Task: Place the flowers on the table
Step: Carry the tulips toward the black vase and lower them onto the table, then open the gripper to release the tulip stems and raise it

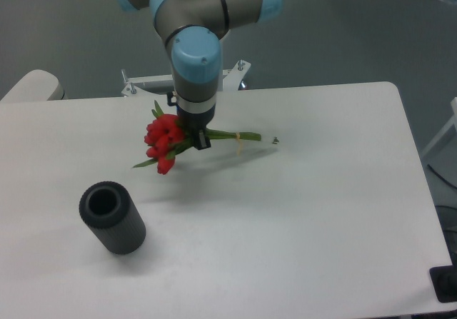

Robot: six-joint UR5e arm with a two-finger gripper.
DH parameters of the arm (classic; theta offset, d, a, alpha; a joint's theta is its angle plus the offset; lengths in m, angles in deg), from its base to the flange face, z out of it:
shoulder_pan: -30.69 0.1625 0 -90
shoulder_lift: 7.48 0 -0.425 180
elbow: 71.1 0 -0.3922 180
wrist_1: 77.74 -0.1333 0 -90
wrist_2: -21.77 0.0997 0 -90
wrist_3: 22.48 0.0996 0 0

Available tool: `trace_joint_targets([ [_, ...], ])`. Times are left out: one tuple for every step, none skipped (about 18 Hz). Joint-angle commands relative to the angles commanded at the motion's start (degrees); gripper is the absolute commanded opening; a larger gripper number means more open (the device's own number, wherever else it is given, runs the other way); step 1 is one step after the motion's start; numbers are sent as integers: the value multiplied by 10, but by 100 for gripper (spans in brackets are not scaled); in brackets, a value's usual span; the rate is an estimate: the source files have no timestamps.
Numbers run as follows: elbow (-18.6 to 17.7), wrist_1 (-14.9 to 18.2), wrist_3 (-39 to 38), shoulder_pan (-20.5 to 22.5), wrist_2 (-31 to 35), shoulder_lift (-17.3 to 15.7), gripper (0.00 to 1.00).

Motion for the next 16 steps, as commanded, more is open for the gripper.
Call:
trace_joint_targets([
  [-1,1,-1,-8,1,0,26],
  [-1,0,-2,-13,1,1,32],
  [-1,1,-2,-19,1,1,39],
  [-2,1,-2,-25,1,3,47],
  [-2,0,-4,-32,1,4,52],
  [-3,0,-8,-34,1,6,56],
  [-2,0,-17,-37,0,8,65],
  [-2,0,-20,-38,-1,9,80],
  [-2,0,-20,-41,-1,9,92],
  [-1,0,-20,-41,-2,9,100],
  [0,0,-20,-41,-3,9,100],
  [1,0,-20,-41,-3,10,100],
  [2,-1,-20,-41,-3,10,100],
  [3,-1,-20,-41,-3,11,100],
  [6,-1,-20,-41,-2,13,100],
  [10,-1,-20,-41,-2,15,100],
])
